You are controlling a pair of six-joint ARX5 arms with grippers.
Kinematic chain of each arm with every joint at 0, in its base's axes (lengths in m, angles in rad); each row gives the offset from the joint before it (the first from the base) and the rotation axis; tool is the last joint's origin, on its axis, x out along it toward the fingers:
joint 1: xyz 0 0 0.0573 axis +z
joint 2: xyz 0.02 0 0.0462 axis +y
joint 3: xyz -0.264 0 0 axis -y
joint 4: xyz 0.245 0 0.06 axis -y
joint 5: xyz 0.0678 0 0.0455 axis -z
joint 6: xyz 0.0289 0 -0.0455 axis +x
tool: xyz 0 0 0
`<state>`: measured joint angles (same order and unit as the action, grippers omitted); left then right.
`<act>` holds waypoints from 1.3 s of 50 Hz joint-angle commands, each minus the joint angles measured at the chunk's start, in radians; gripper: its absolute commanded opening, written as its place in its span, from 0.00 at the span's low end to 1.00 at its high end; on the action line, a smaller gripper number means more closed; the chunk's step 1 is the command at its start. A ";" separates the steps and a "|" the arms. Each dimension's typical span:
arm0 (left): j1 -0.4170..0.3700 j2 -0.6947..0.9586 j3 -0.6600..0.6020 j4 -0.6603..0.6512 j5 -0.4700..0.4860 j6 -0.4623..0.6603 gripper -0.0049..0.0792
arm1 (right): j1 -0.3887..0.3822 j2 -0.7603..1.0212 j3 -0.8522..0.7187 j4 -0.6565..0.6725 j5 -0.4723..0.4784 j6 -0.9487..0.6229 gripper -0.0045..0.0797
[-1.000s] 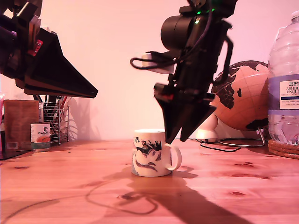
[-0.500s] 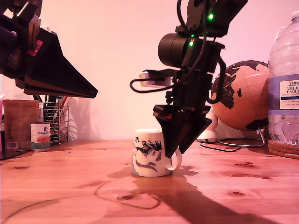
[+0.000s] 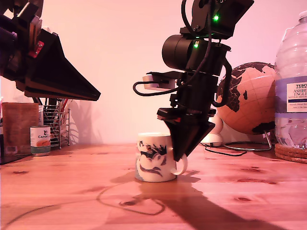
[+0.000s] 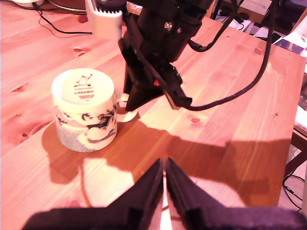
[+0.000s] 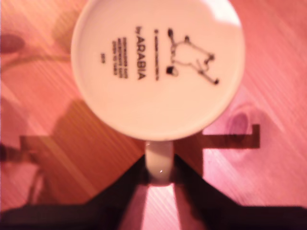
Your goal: Lift the coffee cup and remove the coffee capsule that is hidden under it
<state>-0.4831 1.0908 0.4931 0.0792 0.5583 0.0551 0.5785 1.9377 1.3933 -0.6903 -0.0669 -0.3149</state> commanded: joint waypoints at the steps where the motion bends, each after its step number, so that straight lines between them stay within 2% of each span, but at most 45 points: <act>1: -0.004 0.009 0.005 0.008 0.002 -0.002 0.04 | 0.010 0.008 0.017 -0.001 -0.001 0.000 0.05; 27: -0.004 0.037 0.005 0.012 -0.047 0.006 0.05 | 0.014 -0.024 0.082 -0.052 -0.014 -0.001 0.04; 42: -0.004 0.105 0.005 0.113 -0.054 0.005 0.05 | 0.044 -0.067 0.152 -0.113 -0.039 0.001 0.04; 53: -0.004 0.201 0.005 0.128 -0.054 0.005 0.05 | 0.056 -0.067 0.158 -0.113 -0.038 0.002 0.04; 65: -0.004 0.205 0.006 0.158 -0.053 0.005 0.05 | 0.054 -0.067 0.158 -0.114 -0.037 0.002 0.04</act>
<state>-0.4831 1.2980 0.4938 0.2226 0.5026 0.0563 0.6300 1.9018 1.5261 -0.8139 -0.0982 -0.3145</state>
